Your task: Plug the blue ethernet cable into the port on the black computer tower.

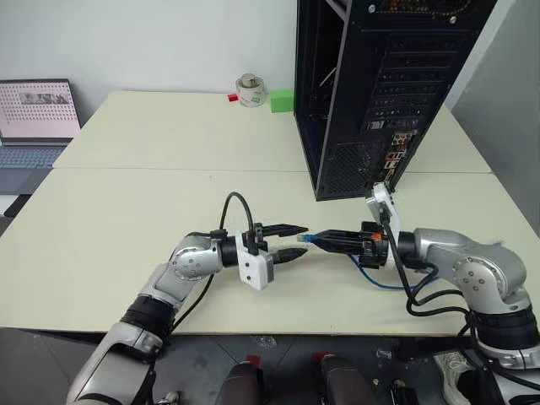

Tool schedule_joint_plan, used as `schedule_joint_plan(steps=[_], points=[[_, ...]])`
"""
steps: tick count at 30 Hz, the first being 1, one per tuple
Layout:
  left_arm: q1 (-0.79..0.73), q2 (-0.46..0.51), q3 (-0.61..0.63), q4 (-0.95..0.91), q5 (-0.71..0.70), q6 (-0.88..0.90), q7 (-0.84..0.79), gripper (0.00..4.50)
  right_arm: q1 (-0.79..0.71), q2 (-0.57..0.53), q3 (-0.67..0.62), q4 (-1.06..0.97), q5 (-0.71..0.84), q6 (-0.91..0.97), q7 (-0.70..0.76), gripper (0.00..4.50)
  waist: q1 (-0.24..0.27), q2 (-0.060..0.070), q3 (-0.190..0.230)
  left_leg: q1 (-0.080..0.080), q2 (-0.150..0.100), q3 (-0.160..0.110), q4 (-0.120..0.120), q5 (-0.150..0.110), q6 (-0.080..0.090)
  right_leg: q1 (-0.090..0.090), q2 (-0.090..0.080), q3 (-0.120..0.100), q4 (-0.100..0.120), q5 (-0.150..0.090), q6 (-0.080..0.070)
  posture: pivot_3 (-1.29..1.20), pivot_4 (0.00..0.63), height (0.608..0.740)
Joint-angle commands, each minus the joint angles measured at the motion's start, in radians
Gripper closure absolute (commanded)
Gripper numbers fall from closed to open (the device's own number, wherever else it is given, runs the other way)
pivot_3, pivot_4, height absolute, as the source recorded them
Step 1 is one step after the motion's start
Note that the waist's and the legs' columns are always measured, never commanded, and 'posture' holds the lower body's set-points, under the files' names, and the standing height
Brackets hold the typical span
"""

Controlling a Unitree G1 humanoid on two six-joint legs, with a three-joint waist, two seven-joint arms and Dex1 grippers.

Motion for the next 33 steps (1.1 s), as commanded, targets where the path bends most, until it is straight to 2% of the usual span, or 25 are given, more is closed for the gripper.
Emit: schedule_joint_plan(steps=[1,6,9,11,16,21,33], points=[[-0.007,-0.034,0.037,-0.102,-0.132,0.232,-0.022,1.58,0.025,-0.021,-0.091,-0.052,-0.068,-0.103,-0.07,4.5,0.0,0.0,0.0,0.0,0.0,-0.001,0.0,0.0,0.0,0.0,0.0,-0.001,0.0,0.0,0.0,0.0,0.15,0.74],[-0.045,-0.12,0.082,-0.206,-0.213,0.572,0.048,0.54,0.043,0.015,-0.151,-0.047,-0.224,-0.226,-0.266,4.5,0.001,0.0,0.0,-0.001,-0.001,-0.001,0.001,0.0,0.0,0.0,0.0,-0.001,0.0,0.0,0.0,0.0,0.15,0.74],[-0.093,-0.189,0.091,-0.264,-0.221,0.797,0.125,0.0,0.028,0.084,-0.151,-0.044,-0.341,-0.269,-0.449,4.5,0.001,0.0,0.0,-0.001,-0.001,-0.001,0.001,0.0,0.0,0.0,0.0,-0.001,0.0,0.0,0.0,0.0,0.15,0.74],[-0.113,-0.225,0.094,-0.312,-0.259,0.912,0.133,0.0,0.008,0.143,-0.145,-0.031,-0.428,-0.294,-0.579,4.5,0.0,0.0,0.0,-0.001,-0.001,-0.001,0.001,0.0,0.0,0.0,0.0,0.0,0.001,0.0,0.0,0.0,0.15,0.74],[-0.162,-0.274,0.084,-0.367,-0.234,1.05,0.181,0.0,-0.003,0.24,-0.131,-0.025,-0.528,-0.293,-0.727,4.5,-0.002,0.0,0.0,-0.001,0.0,0.0,0.0,0.0,0.0,-0.003,0.001,0.002,0.001,0.0,0.0,0.0,0.15,0.74],[-0.191,-0.297,0.08,-0.371,-0.192,1.09,0.227,0.0,-0.025,0.29,-0.126,-0.013,-0.577,-0.294,-0.784,4.5,0.0,0.0,0.0,-0.001,-0.001,0.001,0.0,0.0,0.0,-0.003,0.001,0.003,0.001,0.0,0.0,0.0,0.15,0.74],[-0.193,-0.314,0.079,-0.382,-0.171,1.1,0.227,0.0,-0.081,0.34,-0.152,0.102,-0.611,-0.341,-0.805,4.5,-0.001,0.0,0.0,-0.001,-0.001,0.002,0.0,0.0,0.0,-0.003,0.001,0.003,0.001,0.0,0.0,0.0,0.15,0.74]])
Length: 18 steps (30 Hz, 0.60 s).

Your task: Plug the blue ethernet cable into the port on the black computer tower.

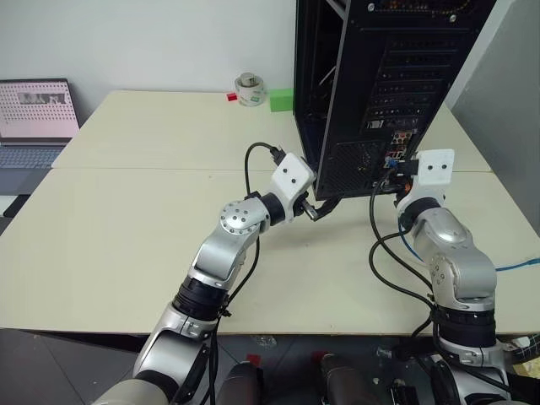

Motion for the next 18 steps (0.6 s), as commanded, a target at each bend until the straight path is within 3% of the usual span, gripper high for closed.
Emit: schedule_joint_plan(steps=[1,18], points=[[-0.014,-0.008,0.006,-0.053,0.007,-0.006,0.001,0.0,-0.05,0.007,-0.028,0.02,-0.008,-0.044,-0.011,4.5,-0.001,0.0,0.0,0.0,0.0,0.0,0.0,0.0,0.0,0.0,0.0,0.0,0.0,0.0,0.0,0.0,0.15,0.74],[-0.003,-0.007,0.013,-0.067,0.011,0.009,0.001,0.0,-0.086,0.014,-0.049,0.084,-0.011,-0.088,-0.01,4.5,-0.001,0.0,0.0,0.0,0.0,0.001,0.0,0.0,0.0,0.0,0.0,0.001,0.0,0.0,0.0,0.0,0.15,0.74]])
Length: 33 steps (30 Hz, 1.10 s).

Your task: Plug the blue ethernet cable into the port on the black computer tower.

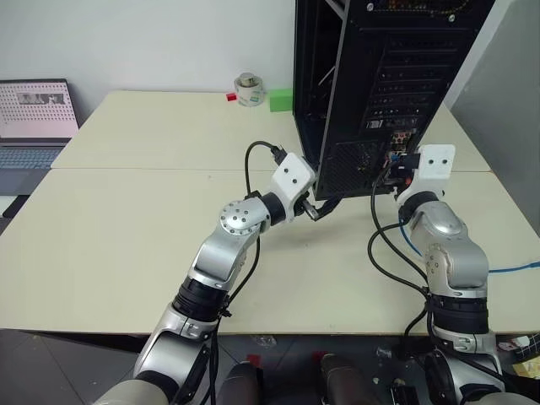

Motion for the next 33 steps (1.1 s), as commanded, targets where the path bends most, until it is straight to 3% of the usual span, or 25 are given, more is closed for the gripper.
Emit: schedule_joint_plan(steps=[1,33], points=[[-0.005,-0.005,0.013,-0.048,-0.002,0.002,0.002,0.0,-0.03,-0.003,-0.019,-0.022,-0.003,-0.02,-0.004,4.5,0.0,0.0,0.0,0.0,0.0,0.0,0.0,0.0,0.0,0.0,0.0,0.0,0.0,0.0,0.0,0.0,0.15,0.74],[0.0,-0.005,0.01,-0.049,0.001,0.011,0.001,0.0,-0.026,0.022,-0.003,0.008,-0.014,-0.013,-0.013,4.5,0.0,0.0,0.0,0.0,0.0,0.0,0.0,0.0,0.0,0.0,0.0,0.0,0.0,0.0,0.0,0.0,0.15,0.74]])
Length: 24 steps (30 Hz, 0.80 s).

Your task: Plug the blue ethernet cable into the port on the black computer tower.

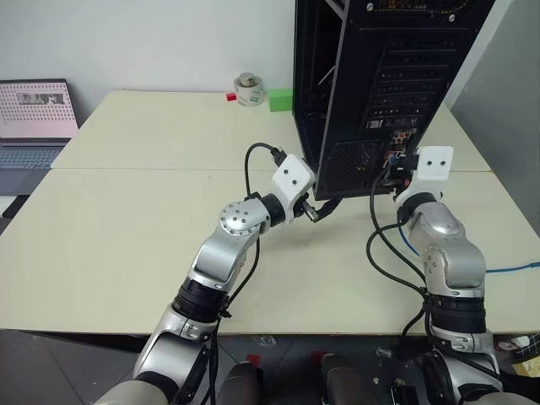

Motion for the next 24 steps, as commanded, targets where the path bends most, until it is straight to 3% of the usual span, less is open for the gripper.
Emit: schedule_joint_plan(steps=[1,24], points=[[-0.006,-0.005,0.01,-0.045,0.0,-0.005,0.002,0.0,-0.025,0.009,-0.007,-0.006,-0.011,-0.015,-0.016,4.5,0.0,0.0,0.0,0.0,0.0,0.0,0.0,0.0,0.0,0.0,0.0,0.0,0.0,0.0,0.0,0.0,0.15,0.74],[-0.002,-0.005,0.004,-0.053,0.005,-0.003,0.003,0.0,-0.09,0.05,-0.047,-0.043,0.024,0.003,-0.047,4.5,-0.008,0.0,0.0,0.0,0.0,0.001,0.0,0.0,0.0,-0.001,0.0,0.001,0.0,0.0,0.0,0.0,0.15,0.74]])
